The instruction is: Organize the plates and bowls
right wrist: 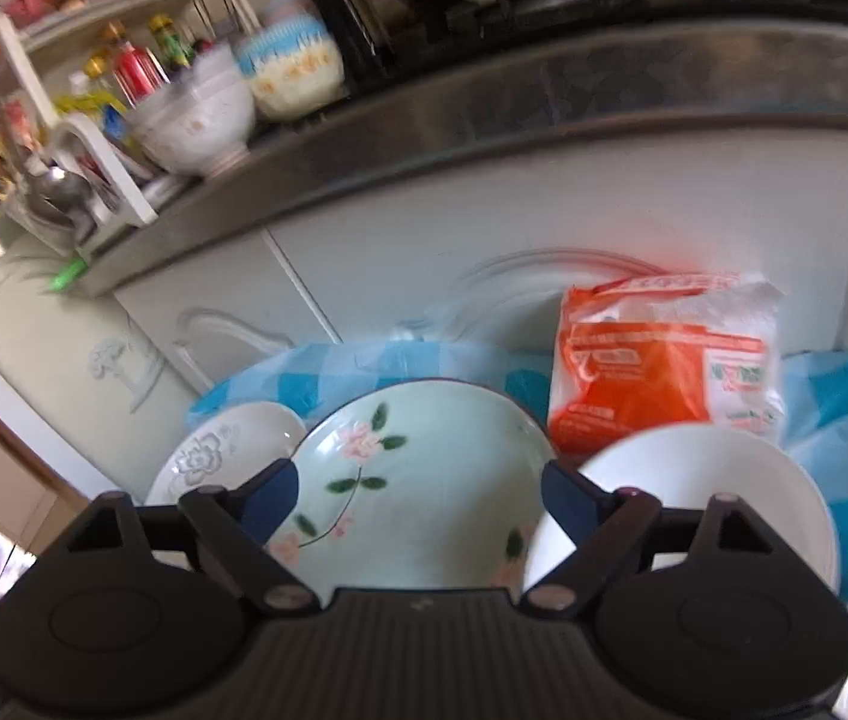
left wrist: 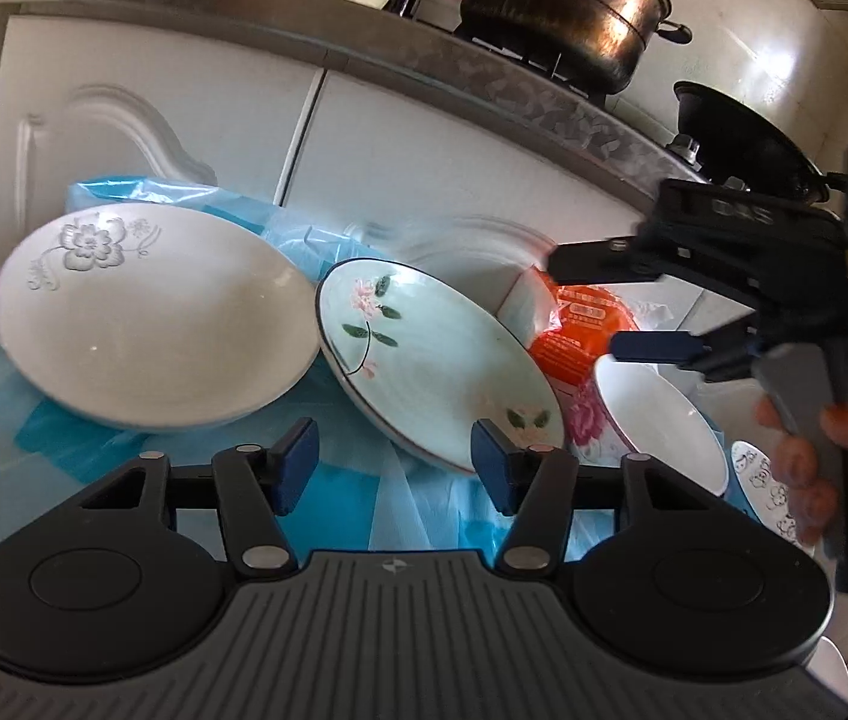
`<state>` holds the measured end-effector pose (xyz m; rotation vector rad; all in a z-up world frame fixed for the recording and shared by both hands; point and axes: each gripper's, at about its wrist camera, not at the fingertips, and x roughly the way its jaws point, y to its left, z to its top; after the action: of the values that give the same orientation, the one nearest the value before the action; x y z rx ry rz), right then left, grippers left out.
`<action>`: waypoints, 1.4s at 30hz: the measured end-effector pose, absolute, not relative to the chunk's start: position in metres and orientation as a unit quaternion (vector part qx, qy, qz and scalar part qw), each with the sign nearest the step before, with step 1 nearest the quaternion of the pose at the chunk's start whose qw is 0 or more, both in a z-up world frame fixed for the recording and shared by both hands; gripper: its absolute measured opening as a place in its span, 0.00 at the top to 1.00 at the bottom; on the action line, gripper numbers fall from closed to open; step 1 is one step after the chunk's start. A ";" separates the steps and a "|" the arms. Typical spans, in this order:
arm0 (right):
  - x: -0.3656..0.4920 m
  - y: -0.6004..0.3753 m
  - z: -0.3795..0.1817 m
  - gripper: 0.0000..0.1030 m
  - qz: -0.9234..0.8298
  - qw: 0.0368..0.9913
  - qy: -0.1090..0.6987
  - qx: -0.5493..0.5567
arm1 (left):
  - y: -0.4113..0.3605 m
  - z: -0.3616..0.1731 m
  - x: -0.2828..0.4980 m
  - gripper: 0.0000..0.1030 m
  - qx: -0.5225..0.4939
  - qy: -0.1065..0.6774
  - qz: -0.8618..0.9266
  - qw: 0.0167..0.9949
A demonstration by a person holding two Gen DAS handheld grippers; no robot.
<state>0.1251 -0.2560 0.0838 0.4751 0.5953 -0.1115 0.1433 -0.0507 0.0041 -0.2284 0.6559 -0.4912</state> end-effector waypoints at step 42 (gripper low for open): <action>0.184 -0.260 0.060 0.02 -0.068 0.908 0.350 0.221 | -0.058 -0.013 0.155 0.64 -0.101 0.289 -0.206 0.930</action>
<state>0.1840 -0.2603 0.0596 0.4561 0.7234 -0.1403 0.1549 -0.0580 -0.0133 -0.2077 0.5912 -0.4213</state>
